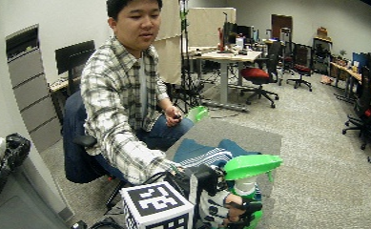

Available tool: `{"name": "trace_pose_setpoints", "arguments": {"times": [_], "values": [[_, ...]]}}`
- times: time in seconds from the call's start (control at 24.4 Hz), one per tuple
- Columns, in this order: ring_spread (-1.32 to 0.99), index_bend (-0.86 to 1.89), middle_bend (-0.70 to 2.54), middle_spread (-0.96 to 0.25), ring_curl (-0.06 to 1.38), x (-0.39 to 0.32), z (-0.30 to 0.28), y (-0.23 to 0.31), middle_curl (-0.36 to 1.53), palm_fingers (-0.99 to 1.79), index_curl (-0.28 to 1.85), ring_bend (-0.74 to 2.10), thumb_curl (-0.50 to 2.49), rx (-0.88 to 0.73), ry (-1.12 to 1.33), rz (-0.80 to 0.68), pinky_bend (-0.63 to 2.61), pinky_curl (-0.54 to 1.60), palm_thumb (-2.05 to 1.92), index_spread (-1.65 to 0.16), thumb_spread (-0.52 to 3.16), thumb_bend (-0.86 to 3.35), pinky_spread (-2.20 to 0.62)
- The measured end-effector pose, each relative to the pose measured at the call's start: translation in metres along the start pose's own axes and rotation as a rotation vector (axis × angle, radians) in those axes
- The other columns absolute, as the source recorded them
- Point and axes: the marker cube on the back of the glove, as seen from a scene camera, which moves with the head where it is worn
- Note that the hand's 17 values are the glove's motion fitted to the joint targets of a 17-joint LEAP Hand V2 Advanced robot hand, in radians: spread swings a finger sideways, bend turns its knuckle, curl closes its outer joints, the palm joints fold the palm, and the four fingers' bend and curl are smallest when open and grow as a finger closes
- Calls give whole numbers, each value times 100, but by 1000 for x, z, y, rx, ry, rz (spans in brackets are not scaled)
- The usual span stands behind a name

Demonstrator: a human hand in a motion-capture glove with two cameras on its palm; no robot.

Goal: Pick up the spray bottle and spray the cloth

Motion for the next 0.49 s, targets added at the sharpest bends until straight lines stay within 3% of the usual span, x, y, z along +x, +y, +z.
{"name": "trace_pose_setpoints", "arguments": {"times": [0.21,0.49], "values": [[-9,35,47,-8,33,-14,3,6,40,93,30,52,49,15,-14,-73,43,21,97,-24,72,13,11],[-12,29,46,-9,36,-32,-4,18,43,111,35,52,55,24,-7,-163,43,24,101,-23,59,8,5]]}}
